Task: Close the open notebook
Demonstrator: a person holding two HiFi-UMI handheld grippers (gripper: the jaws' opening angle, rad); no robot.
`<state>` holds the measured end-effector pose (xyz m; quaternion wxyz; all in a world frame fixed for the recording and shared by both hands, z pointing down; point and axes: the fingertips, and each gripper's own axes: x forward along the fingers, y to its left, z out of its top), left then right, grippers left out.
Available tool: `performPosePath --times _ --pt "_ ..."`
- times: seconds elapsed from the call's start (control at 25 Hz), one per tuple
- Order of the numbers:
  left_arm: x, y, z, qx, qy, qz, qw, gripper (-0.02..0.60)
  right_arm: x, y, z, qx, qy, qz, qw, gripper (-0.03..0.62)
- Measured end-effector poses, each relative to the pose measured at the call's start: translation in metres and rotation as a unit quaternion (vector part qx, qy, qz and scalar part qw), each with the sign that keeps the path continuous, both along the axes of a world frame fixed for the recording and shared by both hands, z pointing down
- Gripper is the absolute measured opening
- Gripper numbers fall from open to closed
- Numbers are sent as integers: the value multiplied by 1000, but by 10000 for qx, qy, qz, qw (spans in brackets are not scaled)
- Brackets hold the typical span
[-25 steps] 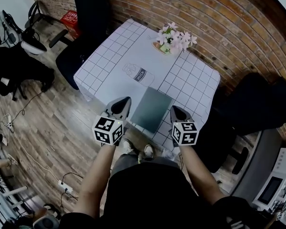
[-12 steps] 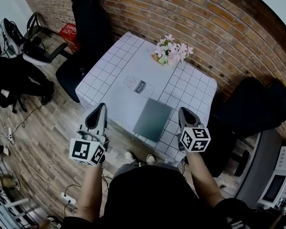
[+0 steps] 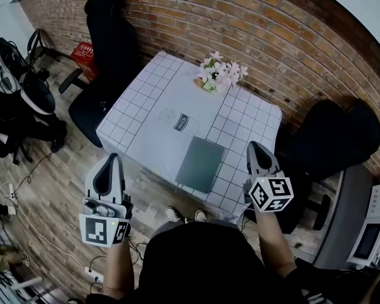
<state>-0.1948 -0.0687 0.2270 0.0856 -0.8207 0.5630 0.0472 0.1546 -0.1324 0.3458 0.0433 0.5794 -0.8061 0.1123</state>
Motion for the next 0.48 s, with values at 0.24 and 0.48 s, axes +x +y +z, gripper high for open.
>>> performPosePath --times 0.24,0.48 --pt "-14 18 -16 238 25 -203 9995 25 7 13 -37 451 -28 104 9989 14" --pt "-18 26 -21 332 -46 -282 9990 25 2 21 -80 934 54 56 9956 14"
